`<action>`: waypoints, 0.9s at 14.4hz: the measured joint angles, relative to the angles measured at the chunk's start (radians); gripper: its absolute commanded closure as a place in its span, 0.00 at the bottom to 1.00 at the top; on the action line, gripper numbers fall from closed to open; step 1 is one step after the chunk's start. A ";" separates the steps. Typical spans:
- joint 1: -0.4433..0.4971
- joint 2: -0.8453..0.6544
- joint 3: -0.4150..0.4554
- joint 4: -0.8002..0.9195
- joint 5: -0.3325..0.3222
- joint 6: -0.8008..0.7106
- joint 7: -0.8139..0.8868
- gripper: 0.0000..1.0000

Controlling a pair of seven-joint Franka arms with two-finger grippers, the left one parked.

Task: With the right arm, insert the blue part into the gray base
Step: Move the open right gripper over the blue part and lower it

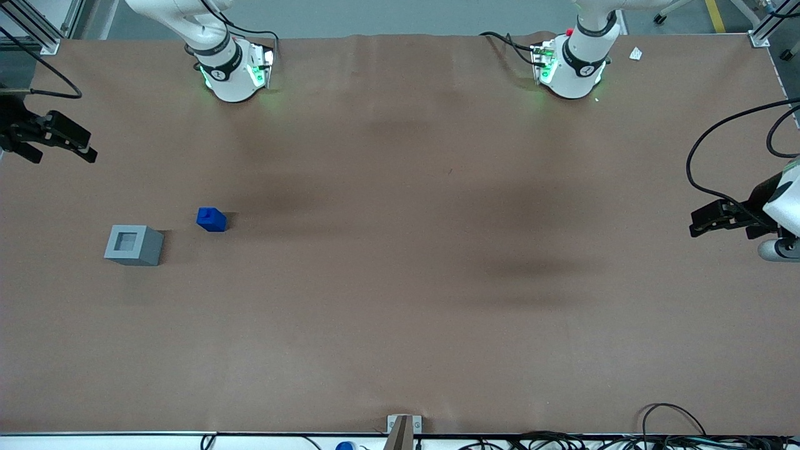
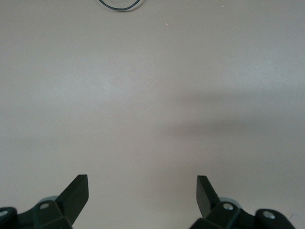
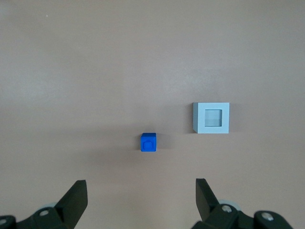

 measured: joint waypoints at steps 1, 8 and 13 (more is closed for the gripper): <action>0.000 0.001 0.000 0.000 0.000 0.000 0.000 0.00; 0.000 0.053 0.001 0.000 0.000 0.010 0.000 0.00; 0.006 0.128 0.004 -0.120 0.001 0.173 0.000 0.00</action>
